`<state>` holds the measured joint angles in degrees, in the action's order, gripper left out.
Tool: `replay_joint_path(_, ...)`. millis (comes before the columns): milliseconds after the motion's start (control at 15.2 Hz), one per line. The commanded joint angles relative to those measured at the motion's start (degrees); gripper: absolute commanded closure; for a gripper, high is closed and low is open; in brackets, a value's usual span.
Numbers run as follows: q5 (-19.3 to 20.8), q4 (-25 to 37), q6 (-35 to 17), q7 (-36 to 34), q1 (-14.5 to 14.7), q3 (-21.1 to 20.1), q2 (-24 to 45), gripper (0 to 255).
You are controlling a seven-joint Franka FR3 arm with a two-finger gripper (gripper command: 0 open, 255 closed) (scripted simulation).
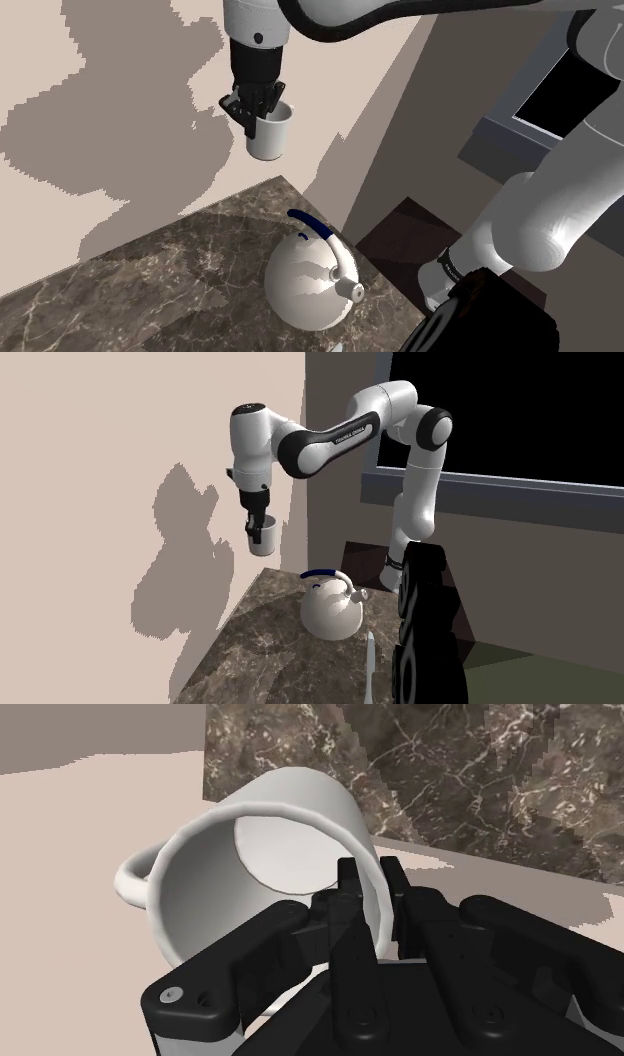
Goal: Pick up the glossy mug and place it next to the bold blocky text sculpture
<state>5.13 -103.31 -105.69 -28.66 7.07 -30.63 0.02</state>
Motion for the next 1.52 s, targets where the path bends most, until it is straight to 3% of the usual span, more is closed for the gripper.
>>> replay_joint_path(0,-0.1,1.5,1.6,0.1,0.0,0.0,-0.1,255)
replay_joint_path(1452,2.1,23.4,19.8,0.0,1.2,-0.9,4.2,255)
